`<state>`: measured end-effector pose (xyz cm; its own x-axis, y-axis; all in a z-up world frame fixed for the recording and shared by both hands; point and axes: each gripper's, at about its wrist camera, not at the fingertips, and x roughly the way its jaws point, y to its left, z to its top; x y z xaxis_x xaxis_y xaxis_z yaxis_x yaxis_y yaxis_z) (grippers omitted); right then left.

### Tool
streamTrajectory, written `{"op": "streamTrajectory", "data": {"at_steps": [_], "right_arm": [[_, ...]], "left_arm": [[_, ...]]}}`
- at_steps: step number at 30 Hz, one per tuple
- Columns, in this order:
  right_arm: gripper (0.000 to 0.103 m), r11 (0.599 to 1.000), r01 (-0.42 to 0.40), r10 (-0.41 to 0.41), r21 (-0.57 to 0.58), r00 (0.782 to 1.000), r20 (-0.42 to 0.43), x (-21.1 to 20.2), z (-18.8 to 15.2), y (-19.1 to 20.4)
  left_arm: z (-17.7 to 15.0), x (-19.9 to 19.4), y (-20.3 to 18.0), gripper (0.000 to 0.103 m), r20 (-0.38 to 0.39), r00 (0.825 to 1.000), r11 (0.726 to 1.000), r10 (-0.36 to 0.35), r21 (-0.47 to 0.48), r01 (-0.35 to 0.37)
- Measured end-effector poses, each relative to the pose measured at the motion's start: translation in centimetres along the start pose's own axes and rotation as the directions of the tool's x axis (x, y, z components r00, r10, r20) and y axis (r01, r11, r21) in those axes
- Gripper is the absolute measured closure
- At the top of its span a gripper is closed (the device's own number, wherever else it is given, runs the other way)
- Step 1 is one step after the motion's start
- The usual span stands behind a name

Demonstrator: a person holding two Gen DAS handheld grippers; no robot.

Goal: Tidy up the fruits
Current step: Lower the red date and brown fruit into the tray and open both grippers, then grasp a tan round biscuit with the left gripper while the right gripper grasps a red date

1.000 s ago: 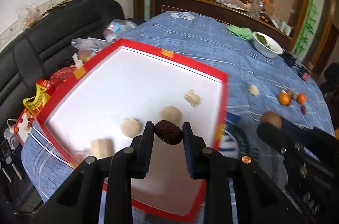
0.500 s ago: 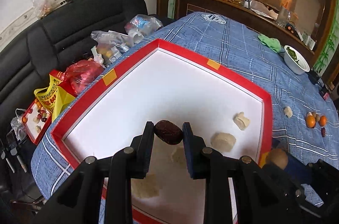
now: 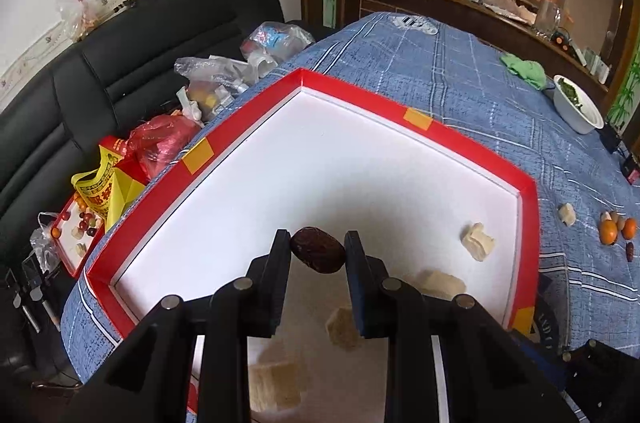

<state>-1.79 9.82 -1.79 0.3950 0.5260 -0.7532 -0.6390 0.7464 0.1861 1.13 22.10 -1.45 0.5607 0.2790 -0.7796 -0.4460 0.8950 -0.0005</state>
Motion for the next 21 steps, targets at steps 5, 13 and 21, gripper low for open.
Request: {"op": "streamTrajectory", "data": {"at_steps": [5, 13, 21], "right_arm": [[0.078, 1.000, -0.001, 0.001, -0.002, 1.000, -0.020, 0.6, -0.2, 0.1], [0.043, 1.000, 0.000, 0.000, 0.006, 1.000, -0.026, 0.9, -0.1, 0.0], [0.036, 0.994, 0.023, -0.033, 0.104, 0.995, 0.099, -3.4, -0.2, -2.7]], "left_arm": [[0.1, 0.3, 0.2, 0.077, -0.016, 1.000, 1.000, 0.020, 0.004, -0.020], [0.1, -0.4, 1.1, 0.038, -0.012, 0.999, 0.998, 0.053, -0.041, -0.053], [0.0, -4.3, 0.4, 0.032, 0.120, 0.993, 0.988, -0.011, -0.154, 0.030]]}}
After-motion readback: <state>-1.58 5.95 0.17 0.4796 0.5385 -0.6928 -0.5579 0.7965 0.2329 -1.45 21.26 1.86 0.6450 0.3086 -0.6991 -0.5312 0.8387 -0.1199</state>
